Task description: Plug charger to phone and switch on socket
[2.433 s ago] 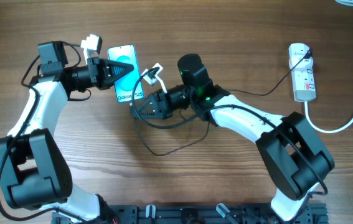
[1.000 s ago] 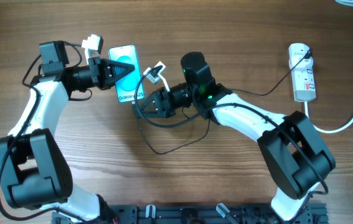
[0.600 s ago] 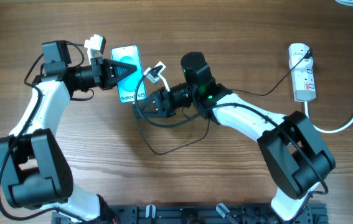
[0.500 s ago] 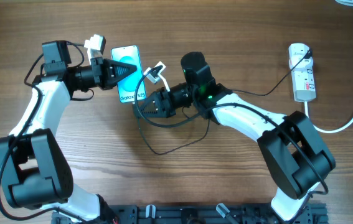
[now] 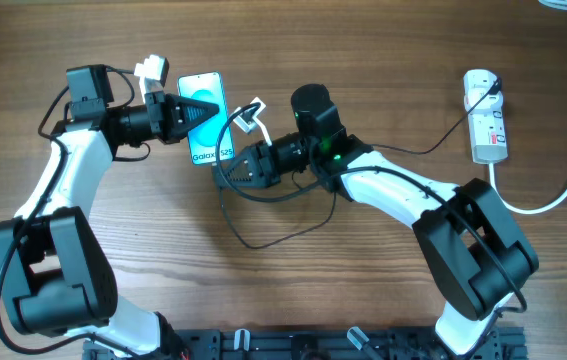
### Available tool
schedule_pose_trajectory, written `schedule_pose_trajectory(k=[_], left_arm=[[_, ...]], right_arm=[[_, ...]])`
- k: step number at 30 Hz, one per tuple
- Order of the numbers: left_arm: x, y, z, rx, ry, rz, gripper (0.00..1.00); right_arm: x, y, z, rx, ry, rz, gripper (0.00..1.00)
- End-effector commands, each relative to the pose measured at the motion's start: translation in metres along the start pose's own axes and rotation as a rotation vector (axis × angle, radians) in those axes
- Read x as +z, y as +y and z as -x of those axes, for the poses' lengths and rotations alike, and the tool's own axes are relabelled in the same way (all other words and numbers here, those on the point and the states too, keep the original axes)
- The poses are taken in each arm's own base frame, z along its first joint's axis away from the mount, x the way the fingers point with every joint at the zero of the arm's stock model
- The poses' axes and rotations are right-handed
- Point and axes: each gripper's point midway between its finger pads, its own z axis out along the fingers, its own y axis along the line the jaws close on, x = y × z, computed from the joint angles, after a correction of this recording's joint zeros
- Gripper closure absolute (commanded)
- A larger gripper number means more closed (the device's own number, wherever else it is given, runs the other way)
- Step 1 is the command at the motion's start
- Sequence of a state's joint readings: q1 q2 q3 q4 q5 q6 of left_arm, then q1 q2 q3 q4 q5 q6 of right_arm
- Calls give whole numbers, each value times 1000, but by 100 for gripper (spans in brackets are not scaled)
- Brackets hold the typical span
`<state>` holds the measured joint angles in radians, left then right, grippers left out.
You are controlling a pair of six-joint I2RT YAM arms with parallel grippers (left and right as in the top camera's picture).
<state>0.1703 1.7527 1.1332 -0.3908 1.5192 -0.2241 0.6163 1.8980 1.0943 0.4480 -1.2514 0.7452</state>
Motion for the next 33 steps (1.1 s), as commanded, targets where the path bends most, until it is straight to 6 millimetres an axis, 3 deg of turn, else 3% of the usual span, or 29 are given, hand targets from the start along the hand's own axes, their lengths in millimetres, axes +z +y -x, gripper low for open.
schedule_pose_trajectory(k=[1,8,19,33], left_arm=[[3,-8,-3,77,12,-13,96],[3,-8,-3,77,12,-12,96],[4,-5,-9,26,14,-4,96],[4,-4,-15,115,18,-5,96]], right_arm=[[-3,-3,17,-23,-70,-49,96],[-14,-10,25,6,-103,-69,96],[-15,-8,29,6,-117,-67,96],[-15,-9,30,29,-123,-71,96]])
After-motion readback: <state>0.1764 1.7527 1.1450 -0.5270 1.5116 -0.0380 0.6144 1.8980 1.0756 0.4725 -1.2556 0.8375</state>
